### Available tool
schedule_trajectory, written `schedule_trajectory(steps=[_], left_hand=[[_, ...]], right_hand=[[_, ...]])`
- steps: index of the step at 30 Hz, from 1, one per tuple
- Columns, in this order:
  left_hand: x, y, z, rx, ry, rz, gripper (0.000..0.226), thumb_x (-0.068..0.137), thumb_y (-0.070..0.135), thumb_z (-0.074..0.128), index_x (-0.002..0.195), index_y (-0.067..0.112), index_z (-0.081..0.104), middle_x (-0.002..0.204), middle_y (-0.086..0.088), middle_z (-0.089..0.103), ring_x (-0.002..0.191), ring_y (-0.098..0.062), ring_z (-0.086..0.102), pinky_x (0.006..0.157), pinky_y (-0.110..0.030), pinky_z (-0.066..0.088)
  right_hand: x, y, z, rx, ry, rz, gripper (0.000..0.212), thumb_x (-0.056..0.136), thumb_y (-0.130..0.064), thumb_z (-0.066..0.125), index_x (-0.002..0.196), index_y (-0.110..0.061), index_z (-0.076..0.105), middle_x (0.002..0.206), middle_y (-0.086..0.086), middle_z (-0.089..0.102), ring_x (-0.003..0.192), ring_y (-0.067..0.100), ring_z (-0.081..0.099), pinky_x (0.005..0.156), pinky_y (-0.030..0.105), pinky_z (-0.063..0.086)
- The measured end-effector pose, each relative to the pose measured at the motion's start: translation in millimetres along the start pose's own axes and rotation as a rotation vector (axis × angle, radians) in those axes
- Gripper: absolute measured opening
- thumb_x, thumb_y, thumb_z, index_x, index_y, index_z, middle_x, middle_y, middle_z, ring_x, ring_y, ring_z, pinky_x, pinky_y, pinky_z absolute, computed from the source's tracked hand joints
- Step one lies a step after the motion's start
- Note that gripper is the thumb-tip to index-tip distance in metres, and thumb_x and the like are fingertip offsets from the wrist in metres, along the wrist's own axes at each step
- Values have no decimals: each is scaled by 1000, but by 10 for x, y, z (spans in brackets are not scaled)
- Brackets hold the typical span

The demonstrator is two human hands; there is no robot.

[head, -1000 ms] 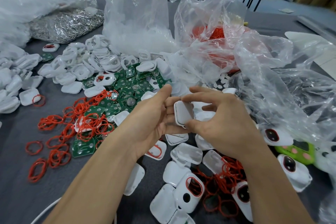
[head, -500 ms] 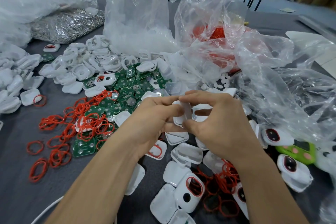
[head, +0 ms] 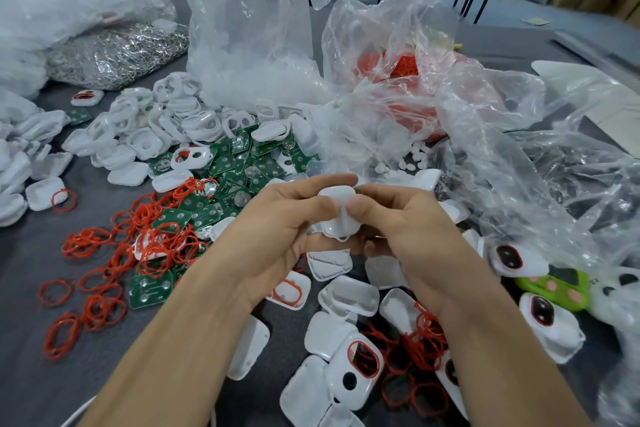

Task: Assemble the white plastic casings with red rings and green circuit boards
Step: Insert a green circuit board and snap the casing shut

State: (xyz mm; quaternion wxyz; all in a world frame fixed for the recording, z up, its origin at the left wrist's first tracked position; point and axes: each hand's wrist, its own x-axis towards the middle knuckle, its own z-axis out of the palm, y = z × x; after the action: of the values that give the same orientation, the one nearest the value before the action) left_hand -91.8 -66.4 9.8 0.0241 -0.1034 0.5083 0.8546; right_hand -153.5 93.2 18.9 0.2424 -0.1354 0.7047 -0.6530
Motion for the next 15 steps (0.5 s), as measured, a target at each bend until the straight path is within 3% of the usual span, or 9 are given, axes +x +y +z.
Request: schedule_trajectory(steps=[3,5,9,13,15], left_hand=[[-3,-1,-17,-27,-49,23,33,81,3,66,113,7,77,112,-20,75,94,-30,75,75,-38,64],[-2,-22,-14,22,-54,55,34,82,5,67,114,12,77,109,-17,77,94,-27,76,75,-35,63],[19,-81,2,245,148,135,24,93,7,69,107,22,81,99,-13,79,88,-21,75,67,-27,62],[46,-107,23,346,302,211,13,89,16,77,95,25,84,92,-24,76,81,-39,72,67,-34,64],[44,-103,26,366,326,251,11,87,14,79,92,24,84,81,-19,77,71,-30,70,65,-35,65]], right_hand=[[-3,-9,-20,-17,6,-60,13,95,-16,71,91,-20,83,82,6,79,61,17,66,57,22,53],[-16,-13,-26,-85,48,-119,13,94,-18,74,92,-27,84,84,3,80,71,24,74,67,30,59],[-18,26,-5,-297,197,-225,17,90,-24,79,89,-41,81,80,-15,78,78,5,75,78,34,61],[-32,46,46,-388,234,-266,17,89,-31,78,95,-47,76,75,-22,76,75,0,73,76,30,61],[-36,53,66,-391,238,-264,17,89,-31,79,94,-47,75,73,-23,75,73,-2,73,73,25,60]])
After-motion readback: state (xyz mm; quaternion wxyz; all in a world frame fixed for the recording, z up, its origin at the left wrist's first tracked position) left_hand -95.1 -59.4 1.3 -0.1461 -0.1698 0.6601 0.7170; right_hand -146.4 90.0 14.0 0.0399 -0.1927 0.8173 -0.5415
